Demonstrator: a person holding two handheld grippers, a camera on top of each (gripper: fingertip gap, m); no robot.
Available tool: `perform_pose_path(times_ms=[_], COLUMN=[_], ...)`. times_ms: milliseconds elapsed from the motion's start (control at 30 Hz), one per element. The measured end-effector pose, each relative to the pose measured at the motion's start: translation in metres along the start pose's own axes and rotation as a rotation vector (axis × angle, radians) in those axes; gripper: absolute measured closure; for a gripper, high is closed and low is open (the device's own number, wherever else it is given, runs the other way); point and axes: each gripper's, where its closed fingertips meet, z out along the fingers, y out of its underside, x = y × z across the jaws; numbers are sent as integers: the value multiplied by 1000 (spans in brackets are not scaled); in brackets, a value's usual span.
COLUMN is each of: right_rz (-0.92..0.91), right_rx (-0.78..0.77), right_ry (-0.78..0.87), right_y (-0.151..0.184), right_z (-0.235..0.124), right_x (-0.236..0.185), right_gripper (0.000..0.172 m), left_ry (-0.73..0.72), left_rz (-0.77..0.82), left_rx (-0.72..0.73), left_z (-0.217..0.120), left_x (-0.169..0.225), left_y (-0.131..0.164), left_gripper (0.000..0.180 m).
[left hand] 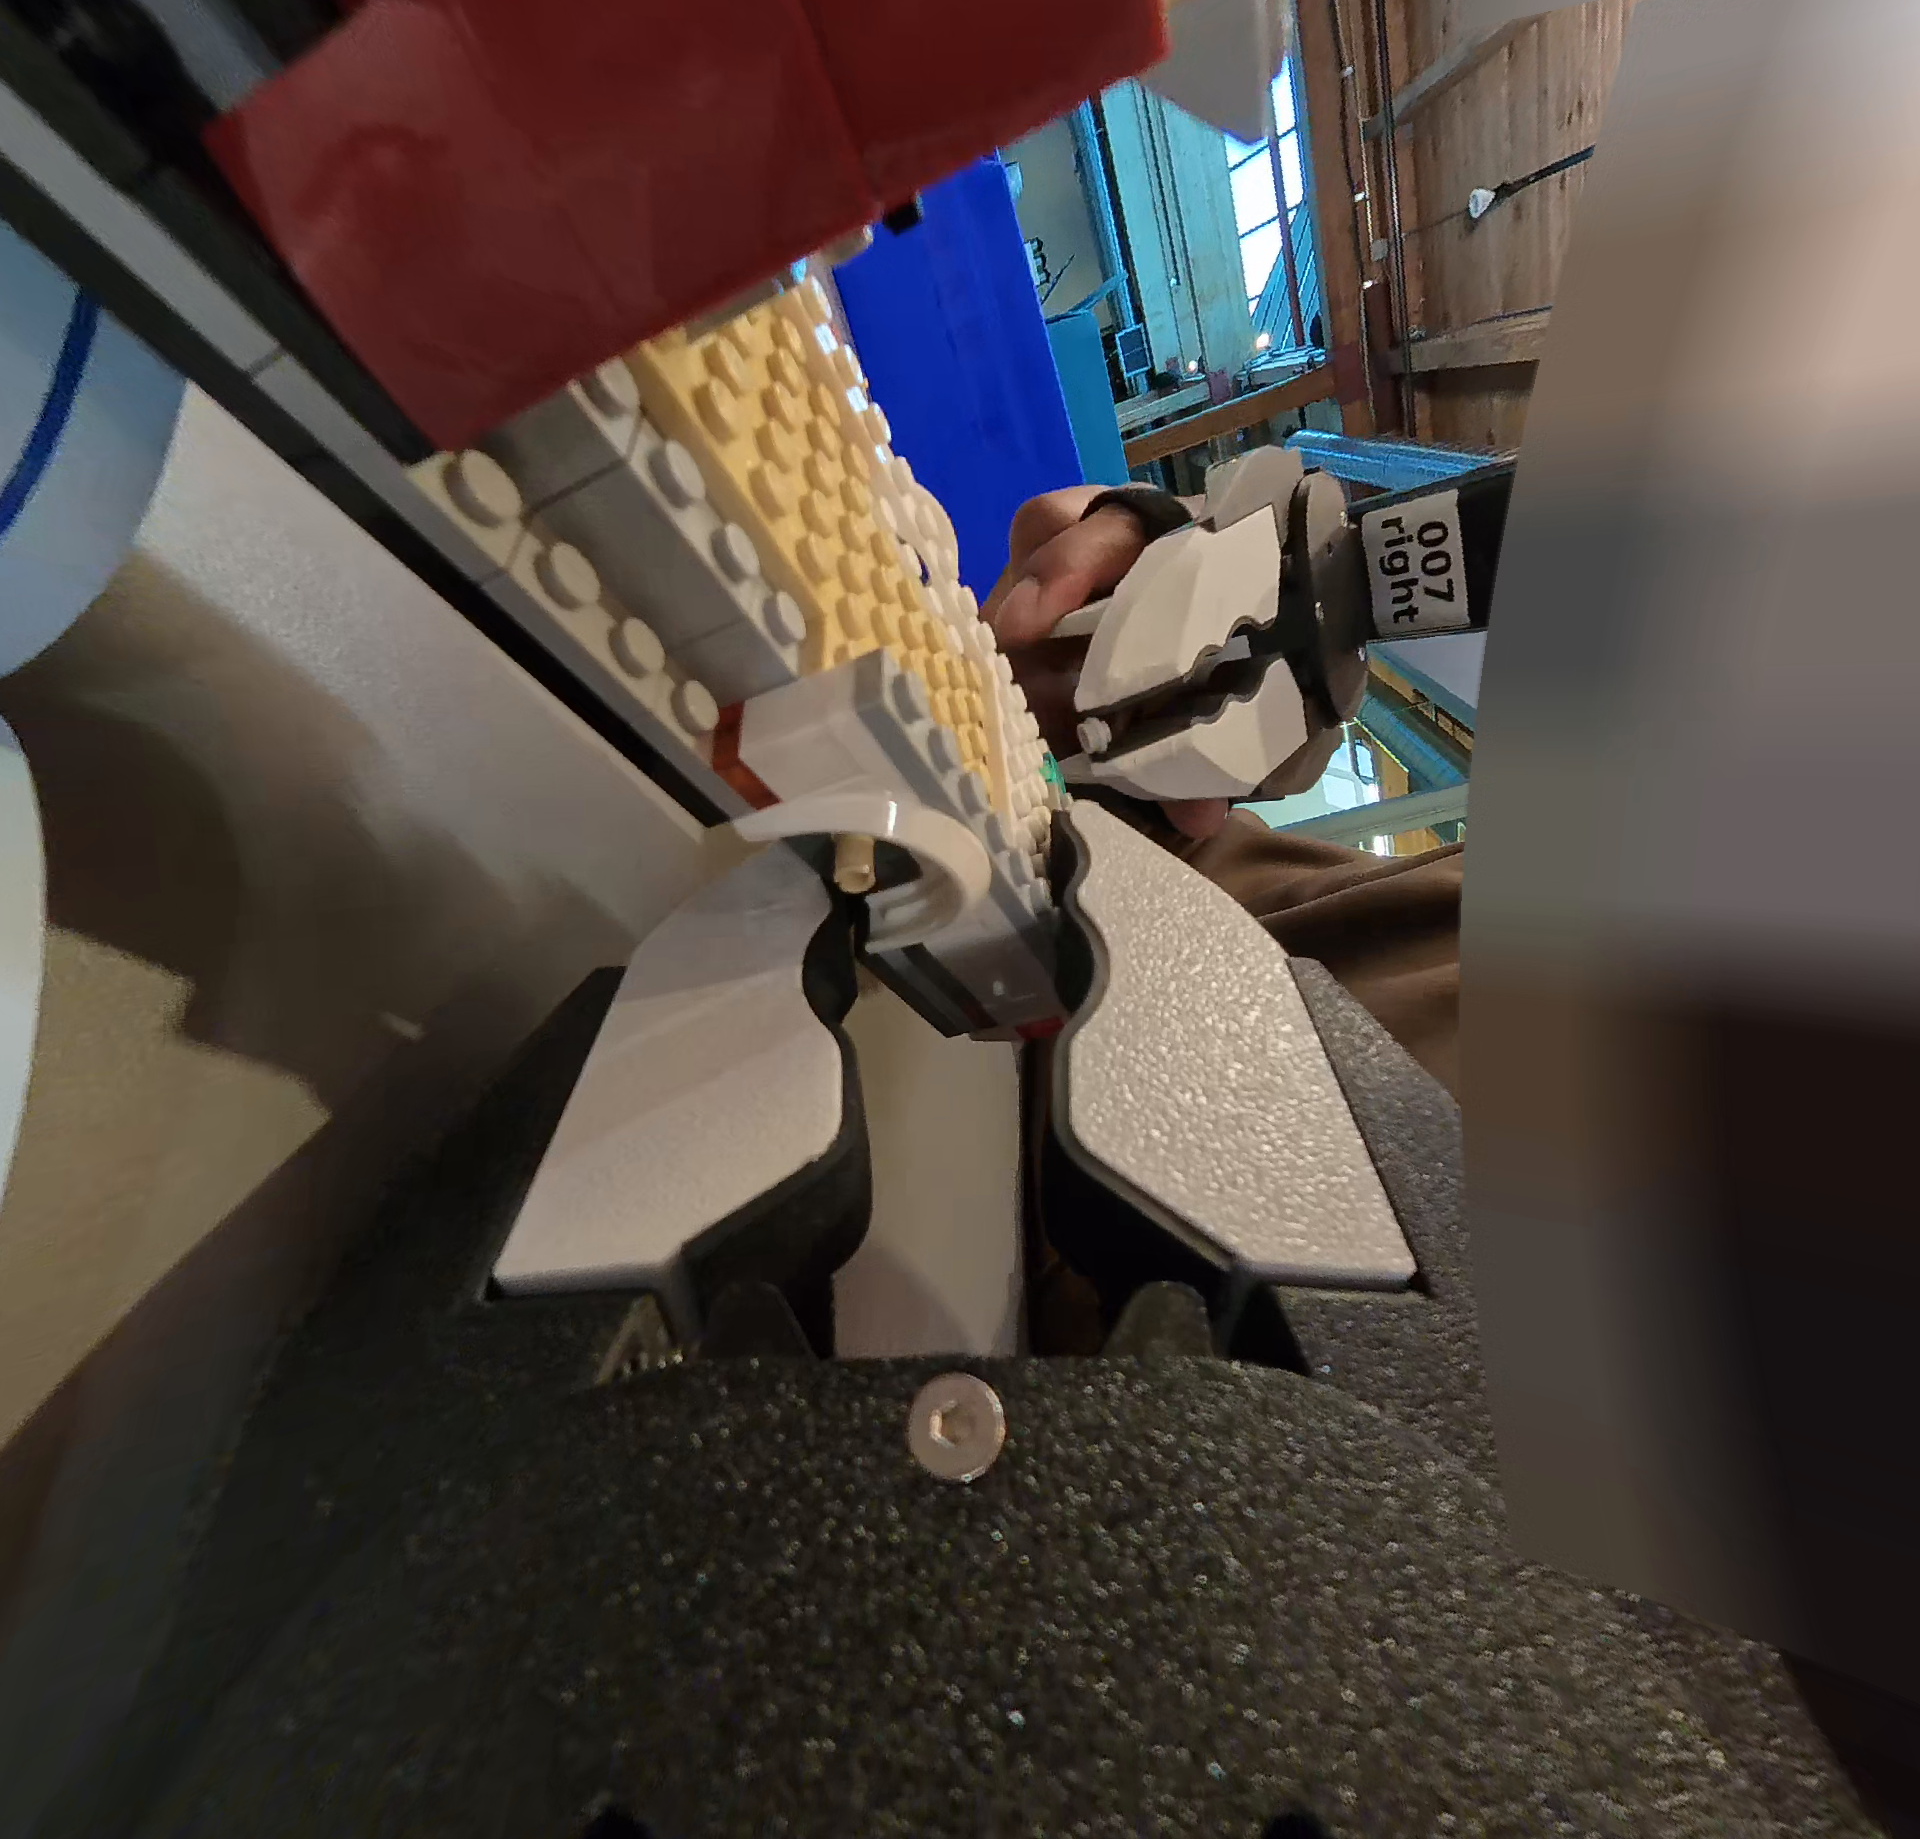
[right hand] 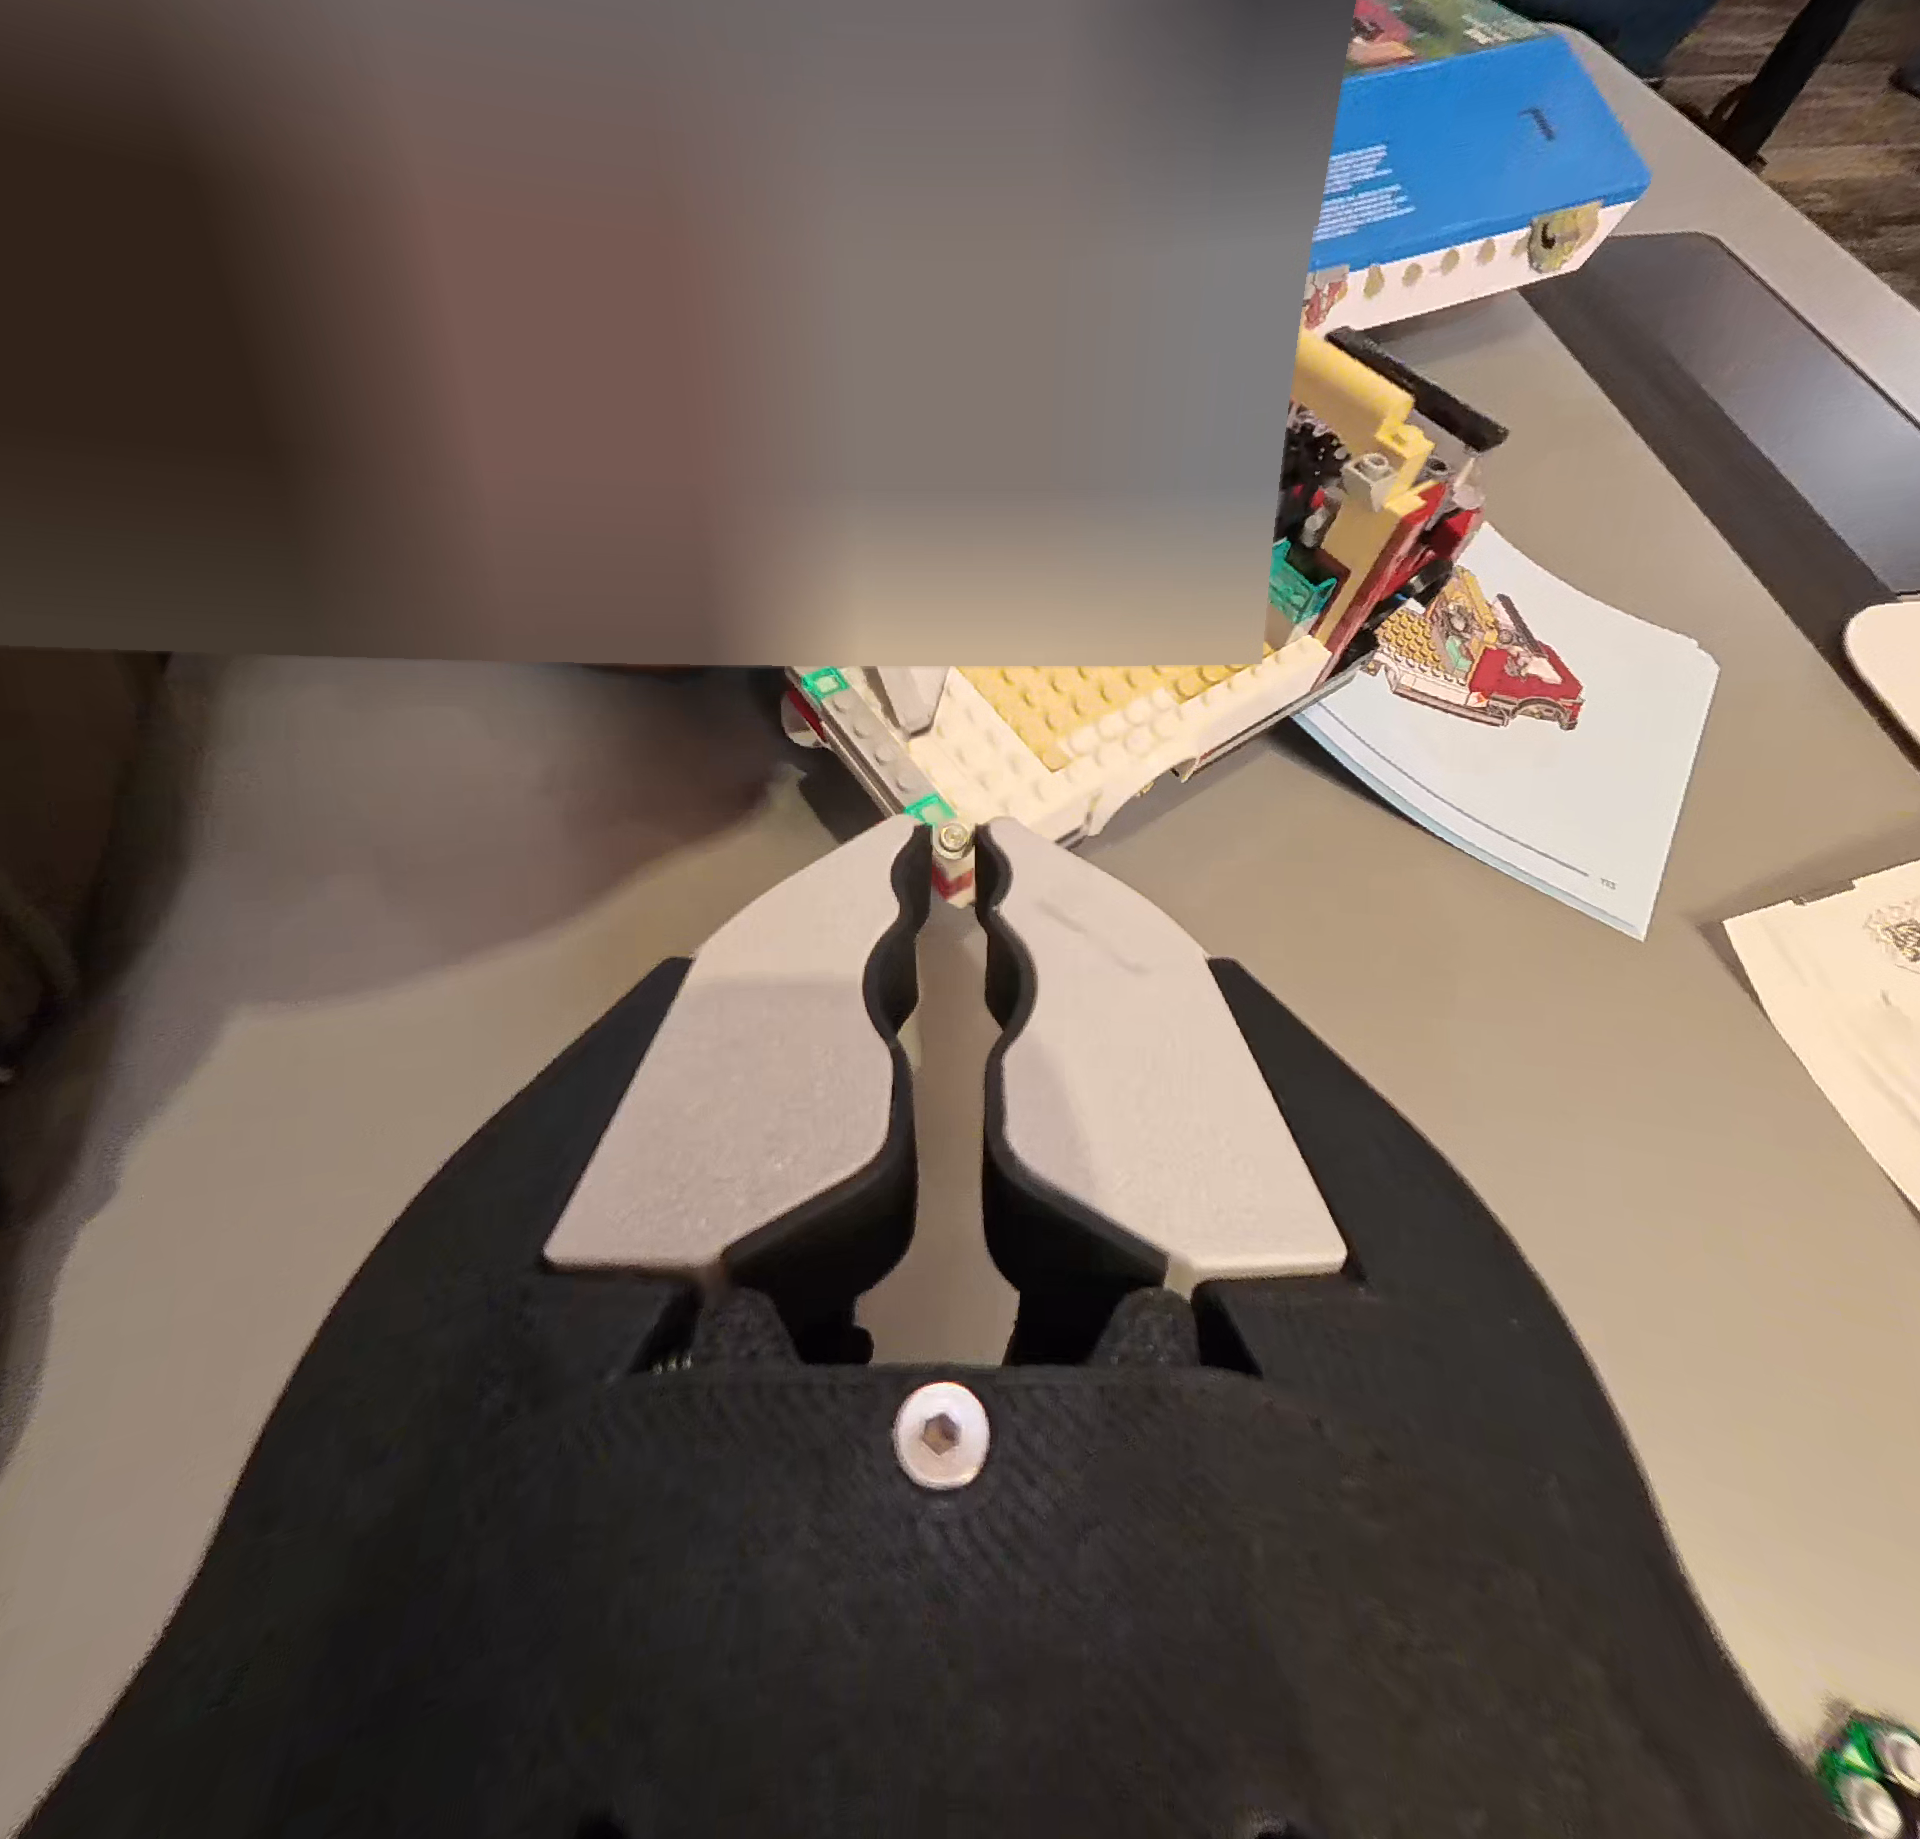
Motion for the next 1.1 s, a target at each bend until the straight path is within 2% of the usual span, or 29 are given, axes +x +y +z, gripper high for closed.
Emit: perform_pose_path(times_ms=[267,1100], right_rz=[-4,-25], right_rx=[-41,-26], right_ry=[-14,-12], right_y=[8,14], right_z=[5,11], right_x=[-3,-9], right_gripper=[164,161], left_ry=[-2,5], left_rz=[8,6], left_rx=[-9,-11], left_z=[1,1], left_x=[0,1], left_y=[1,1], left_gripper=[145,145])
